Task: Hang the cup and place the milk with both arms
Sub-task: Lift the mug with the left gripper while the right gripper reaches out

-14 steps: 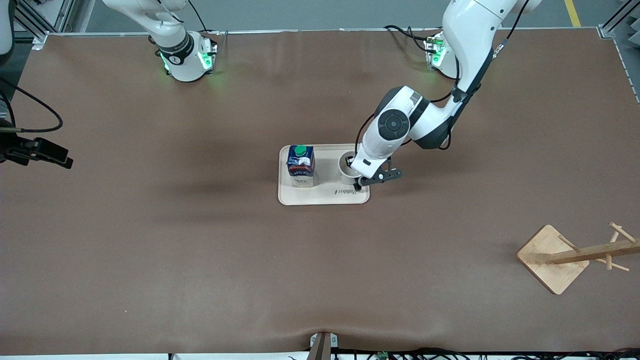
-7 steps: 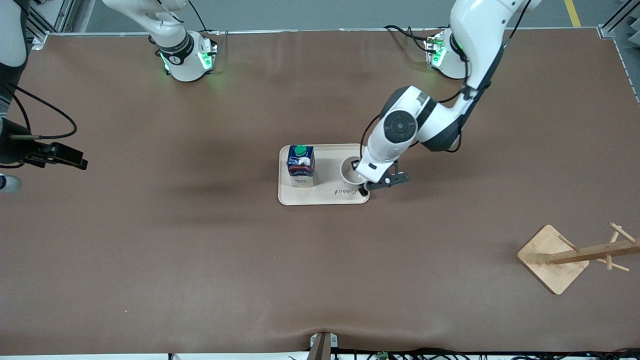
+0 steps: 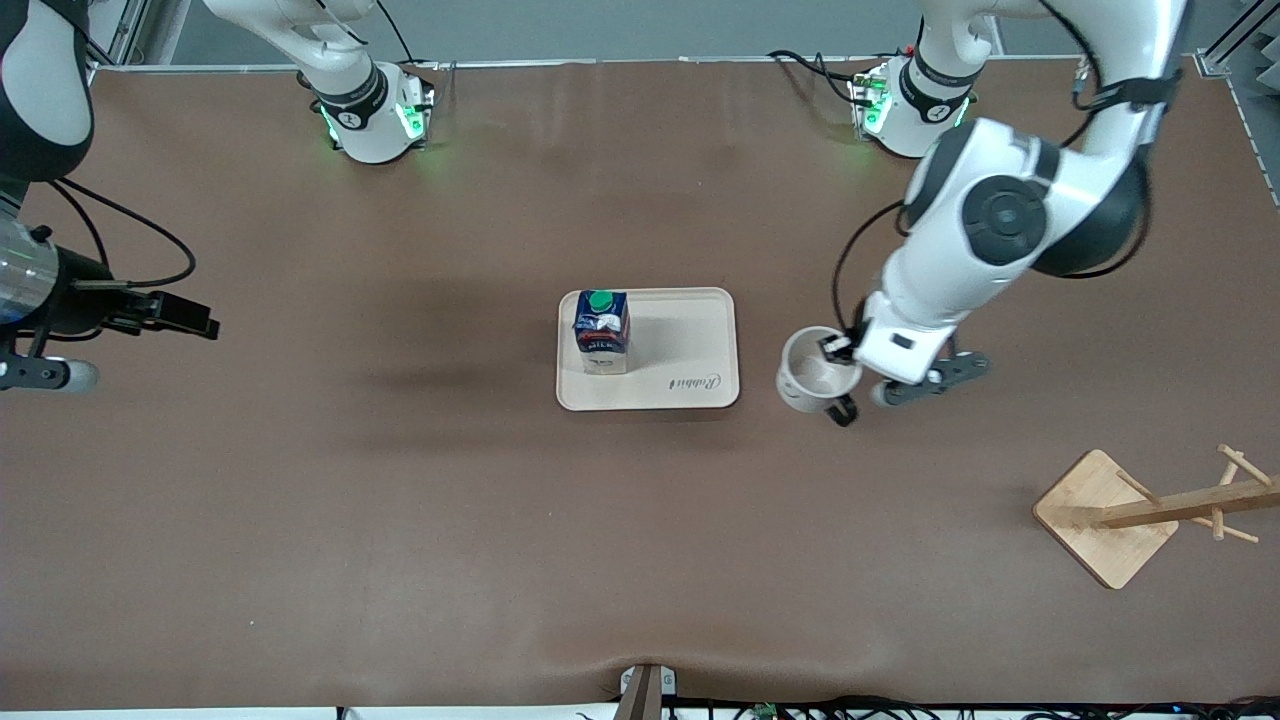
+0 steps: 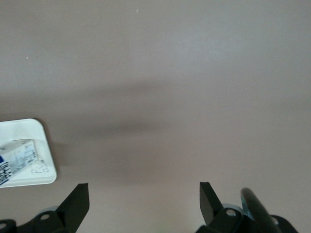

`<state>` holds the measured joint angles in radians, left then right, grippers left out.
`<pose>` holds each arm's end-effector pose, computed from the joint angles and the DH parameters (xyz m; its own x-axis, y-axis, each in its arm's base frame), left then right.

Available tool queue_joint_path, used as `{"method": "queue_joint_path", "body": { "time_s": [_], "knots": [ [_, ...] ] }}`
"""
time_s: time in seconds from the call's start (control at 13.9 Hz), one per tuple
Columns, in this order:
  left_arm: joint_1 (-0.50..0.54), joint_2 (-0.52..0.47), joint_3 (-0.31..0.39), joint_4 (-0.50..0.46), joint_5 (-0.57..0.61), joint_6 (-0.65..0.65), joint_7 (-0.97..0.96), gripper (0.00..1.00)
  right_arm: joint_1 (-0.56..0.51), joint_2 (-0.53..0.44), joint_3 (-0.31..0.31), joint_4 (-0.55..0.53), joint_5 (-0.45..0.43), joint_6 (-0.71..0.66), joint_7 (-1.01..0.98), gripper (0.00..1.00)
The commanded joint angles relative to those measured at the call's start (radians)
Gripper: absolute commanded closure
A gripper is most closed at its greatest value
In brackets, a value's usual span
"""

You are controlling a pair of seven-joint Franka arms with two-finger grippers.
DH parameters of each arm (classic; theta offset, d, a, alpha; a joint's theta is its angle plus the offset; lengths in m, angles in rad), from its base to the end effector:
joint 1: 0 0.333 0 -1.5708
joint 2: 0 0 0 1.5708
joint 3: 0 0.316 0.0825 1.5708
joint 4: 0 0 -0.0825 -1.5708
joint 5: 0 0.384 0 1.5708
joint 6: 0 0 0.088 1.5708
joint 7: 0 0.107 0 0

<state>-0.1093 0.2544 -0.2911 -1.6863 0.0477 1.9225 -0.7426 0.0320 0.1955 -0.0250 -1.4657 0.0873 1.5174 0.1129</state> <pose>0.5889 -0.2300 0.4536 0.9445 0.3277 -0.0239 0.3281 -0.9445 0.0156 0.6039 0.0153 0.5564 0.9833 -0.1010 -0.1514 -0.1119 -0.9916 -0.0654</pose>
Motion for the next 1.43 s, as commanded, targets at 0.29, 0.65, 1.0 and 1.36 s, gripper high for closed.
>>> {"method": "queue_joint_path", "body": {
  "time_s": [0.29, 0.65, 1.0, 1.36],
  "knots": [
    [0.259, -0.076, -0.011, 0.03, 0.072, -0.075, 0.408, 1.0, 0.141, -0.025, -0.001, -0.097, 0.072, 0.036, 0.296, 0.0],
    [0.405, -0.102, -0.007, 0.066, 0.075, -0.095, 0.711, 1.0, 0.293, -0.027, -0.001, -0.195, 0.072, 0.188, 0.459, 0.0],
    [0.5, -0.09, -0.005, 0.112, 0.075, -0.102, 0.913, 1.0, 0.321, -0.027, 0.0, -0.252, 0.139, 0.23, 0.462, 0.0],
    [0.546, -0.037, -0.007, 0.143, 0.06, -0.089, 0.944, 1.0, 0.402, -0.033, 0.0, -0.393, 0.2, 0.453, 0.525, 0.0]
  ]
}}
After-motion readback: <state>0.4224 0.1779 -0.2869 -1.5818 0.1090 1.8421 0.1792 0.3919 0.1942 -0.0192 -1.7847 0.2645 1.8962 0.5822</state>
